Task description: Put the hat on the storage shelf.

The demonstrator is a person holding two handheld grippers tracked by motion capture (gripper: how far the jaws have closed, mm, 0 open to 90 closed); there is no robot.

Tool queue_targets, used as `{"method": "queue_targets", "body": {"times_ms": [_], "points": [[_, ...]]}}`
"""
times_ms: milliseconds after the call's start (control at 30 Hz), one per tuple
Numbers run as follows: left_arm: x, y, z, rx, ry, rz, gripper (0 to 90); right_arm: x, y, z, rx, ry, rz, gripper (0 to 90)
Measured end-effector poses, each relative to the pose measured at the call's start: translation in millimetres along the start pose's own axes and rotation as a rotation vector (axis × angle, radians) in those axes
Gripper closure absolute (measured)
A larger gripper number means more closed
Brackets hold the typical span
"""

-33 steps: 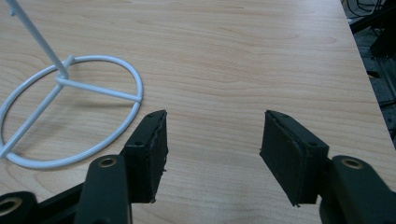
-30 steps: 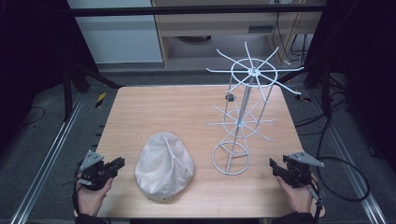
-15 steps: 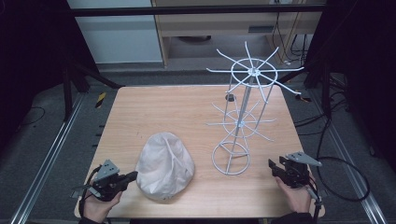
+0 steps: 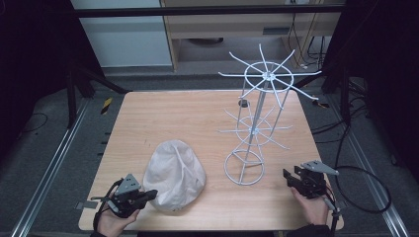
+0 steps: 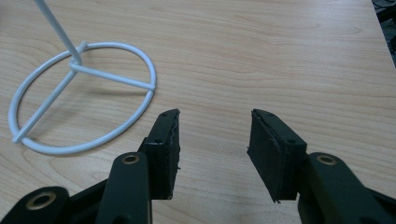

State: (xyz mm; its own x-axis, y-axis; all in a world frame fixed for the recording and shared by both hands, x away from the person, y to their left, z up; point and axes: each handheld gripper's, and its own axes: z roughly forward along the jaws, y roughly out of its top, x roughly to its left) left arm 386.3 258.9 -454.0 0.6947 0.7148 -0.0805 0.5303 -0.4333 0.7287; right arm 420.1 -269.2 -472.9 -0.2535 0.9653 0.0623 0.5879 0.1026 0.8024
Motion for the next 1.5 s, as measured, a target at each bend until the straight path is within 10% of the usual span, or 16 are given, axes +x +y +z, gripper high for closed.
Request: {"method": "queue_targets", "body": {"times_ms": [933,1167,1500], "points": [[-32.6,21.1,30.1,-0.018,0.006,0.048,88.9,-1.1,-0.3,4.1,0.008,0.015,0.002,53.1],[4.3,43.0,30.1,-0.062,0.153,-0.009,55.2,-1.2,-0.8,6.4,0.011,0.015,-0.005,51.2],[19.3,54.6,61.8,0.021,0.179,0.017,37.4,-2.2,-1.4,7.0,0.017,0.015,0.000,49.8]]}}
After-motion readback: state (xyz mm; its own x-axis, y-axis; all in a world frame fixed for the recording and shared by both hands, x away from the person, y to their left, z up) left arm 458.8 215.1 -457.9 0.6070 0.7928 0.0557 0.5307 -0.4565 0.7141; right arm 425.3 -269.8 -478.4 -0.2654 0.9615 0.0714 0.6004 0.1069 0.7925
